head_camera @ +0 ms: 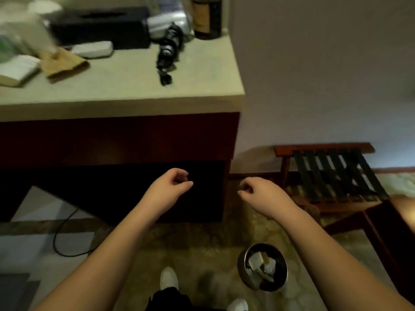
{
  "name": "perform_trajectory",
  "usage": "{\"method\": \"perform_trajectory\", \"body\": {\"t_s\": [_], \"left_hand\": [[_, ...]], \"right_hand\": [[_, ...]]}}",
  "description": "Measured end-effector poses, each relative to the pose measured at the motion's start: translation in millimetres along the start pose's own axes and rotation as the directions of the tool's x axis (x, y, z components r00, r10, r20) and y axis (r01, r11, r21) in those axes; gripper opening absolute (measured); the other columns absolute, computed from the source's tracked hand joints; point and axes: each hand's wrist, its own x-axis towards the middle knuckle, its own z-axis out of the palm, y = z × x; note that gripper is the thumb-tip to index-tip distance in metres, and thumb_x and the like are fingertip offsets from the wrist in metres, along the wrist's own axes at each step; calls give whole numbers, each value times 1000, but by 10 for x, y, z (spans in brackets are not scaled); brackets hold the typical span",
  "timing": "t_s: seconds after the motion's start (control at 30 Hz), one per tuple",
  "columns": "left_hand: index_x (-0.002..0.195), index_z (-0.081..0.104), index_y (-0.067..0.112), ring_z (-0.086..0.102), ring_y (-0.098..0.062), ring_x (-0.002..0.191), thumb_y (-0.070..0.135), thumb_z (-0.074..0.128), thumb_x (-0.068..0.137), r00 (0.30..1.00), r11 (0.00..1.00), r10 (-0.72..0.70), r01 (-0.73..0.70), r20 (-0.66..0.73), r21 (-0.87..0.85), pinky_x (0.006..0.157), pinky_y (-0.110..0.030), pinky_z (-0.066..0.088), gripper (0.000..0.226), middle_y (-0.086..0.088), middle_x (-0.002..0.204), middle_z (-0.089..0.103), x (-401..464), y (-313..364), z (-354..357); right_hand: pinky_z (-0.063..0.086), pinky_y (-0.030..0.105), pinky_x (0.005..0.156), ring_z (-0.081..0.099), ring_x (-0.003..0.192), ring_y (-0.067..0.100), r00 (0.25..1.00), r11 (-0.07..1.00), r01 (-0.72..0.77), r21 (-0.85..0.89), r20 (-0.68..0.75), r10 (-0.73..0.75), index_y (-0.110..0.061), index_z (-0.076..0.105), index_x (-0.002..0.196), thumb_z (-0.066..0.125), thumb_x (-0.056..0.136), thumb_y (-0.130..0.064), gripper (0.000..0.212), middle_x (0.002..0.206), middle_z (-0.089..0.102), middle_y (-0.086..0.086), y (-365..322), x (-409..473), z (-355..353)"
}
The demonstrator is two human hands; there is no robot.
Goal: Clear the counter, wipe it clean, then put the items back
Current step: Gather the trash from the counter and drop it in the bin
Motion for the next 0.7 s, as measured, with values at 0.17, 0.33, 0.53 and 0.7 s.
{"method": "perform_trajectory", "body": {"t_s": [0.17,0.33,0.53,0.7], "left_hand": [[116,56,36,61,-3,92,35,62,93,992,998,27,-34,-127,-53,68,-16,48,24,18,109,59,-203,33,-737],[111,60,35,64,-10,89,29,63,92,955,991,47,-81,-294,-106,69,-24,54,19,10,104,64,-389,-30,-1451],[101,66,30,64,-23,83,25,65,91,833,980,49,-147,-551,-134,68,-26,48,12,1,93,67,-387,-162,-2352],[105,65,21,56,-15,77,26,60,92,681,993,75,-118,-729,-8,62,-29,41,15,-1,96,63,-92,-126,-3221]], "right_hand": [[47,20,72,57,92,4,985,984,166,-64,-30,-168,-29,56,123,51,95,-42,31,107,58,-14,-803,157,-275],[50,22,79,57,96,0,948,945,316,-79,4,-317,-34,57,119,52,94,-42,27,108,58,-18,-1635,279,-438],[45,24,84,56,97,2,901,896,421,-137,-45,-431,-33,64,110,54,93,-39,21,107,63,-17,-2548,472,-649],[48,24,80,58,92,4,869,877,448,-172,-146,-472,-30,65,110,52,95,-36,21,101,64,-14,-3276,871,-916]]}}
